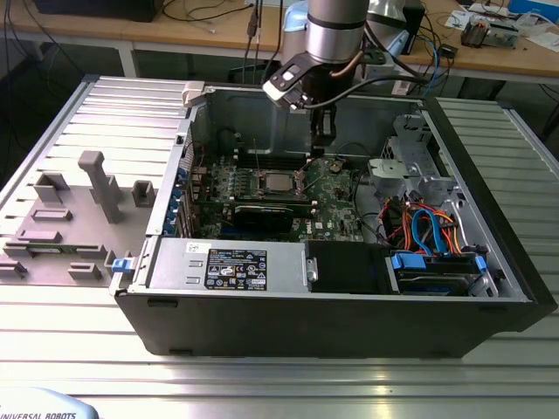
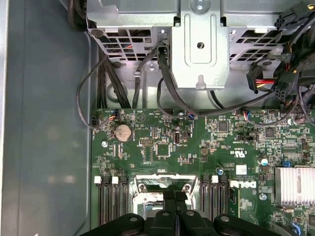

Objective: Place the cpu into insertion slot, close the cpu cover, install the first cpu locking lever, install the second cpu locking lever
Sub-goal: 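Close the cpu cover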

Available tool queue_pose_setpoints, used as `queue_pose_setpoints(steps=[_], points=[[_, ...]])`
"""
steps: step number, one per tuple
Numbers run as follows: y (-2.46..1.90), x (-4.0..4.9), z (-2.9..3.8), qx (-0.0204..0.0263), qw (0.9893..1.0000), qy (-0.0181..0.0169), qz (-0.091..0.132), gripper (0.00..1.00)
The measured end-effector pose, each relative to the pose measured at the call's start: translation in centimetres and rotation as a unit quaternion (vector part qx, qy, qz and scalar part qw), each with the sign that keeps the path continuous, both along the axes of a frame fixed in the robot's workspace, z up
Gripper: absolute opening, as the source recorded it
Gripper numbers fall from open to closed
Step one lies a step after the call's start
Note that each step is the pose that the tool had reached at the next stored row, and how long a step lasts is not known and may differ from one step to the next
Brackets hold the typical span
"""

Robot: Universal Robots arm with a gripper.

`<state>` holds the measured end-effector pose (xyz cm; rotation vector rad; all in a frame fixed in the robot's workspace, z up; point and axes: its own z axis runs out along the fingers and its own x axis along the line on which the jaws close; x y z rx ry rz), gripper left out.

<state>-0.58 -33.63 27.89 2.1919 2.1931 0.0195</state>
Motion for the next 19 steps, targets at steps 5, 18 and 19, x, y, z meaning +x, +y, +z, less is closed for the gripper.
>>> queue_pose_setpoints(steps=[5, 18, 19], points=[[0.00, 0.69, -0.12, 0.0000, 1.0000, 0.0001, 0.000, 0.11], [0.06, 3.81, -1.43, 0.0000, 1.0000, 0.0061, 0.000, 0.11], [0.11, 3.96, -1.73, 0.0000, 1.0000, 0.0071, 0.000, 0.11]])
